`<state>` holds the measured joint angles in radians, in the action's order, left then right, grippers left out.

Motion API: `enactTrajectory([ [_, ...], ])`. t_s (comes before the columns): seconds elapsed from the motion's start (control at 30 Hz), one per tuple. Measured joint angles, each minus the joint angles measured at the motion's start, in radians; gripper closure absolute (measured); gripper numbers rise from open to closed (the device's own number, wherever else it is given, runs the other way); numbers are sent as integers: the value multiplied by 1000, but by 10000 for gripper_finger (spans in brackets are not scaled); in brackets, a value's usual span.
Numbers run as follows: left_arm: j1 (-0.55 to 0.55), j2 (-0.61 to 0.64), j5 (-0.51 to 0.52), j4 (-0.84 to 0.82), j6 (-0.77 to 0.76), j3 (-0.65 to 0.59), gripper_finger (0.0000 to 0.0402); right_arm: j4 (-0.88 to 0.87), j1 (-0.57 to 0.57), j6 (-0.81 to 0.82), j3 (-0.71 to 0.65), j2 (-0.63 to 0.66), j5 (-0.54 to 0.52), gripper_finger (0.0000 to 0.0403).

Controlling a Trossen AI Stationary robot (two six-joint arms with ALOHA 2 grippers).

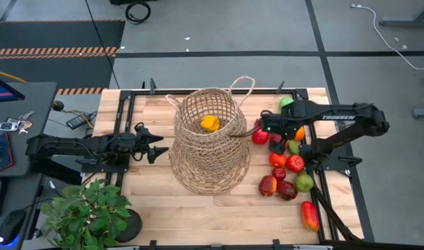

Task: Build produce basket
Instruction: Put the red apple into the brown basket

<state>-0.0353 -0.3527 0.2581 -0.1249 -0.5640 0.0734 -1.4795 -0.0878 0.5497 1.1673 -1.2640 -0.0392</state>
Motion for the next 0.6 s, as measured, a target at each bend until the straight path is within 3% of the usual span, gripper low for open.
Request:
enactTrajectory([
  [0.23, 0, 0, 0, 0, 0, 0, 44, 17, 62, 77, -75, 0, 59, 5],
  [0.6, 0, 0, 0, 0, 0, 0, 45, 216, 75, 259, -252, 0, 121, 5],
])
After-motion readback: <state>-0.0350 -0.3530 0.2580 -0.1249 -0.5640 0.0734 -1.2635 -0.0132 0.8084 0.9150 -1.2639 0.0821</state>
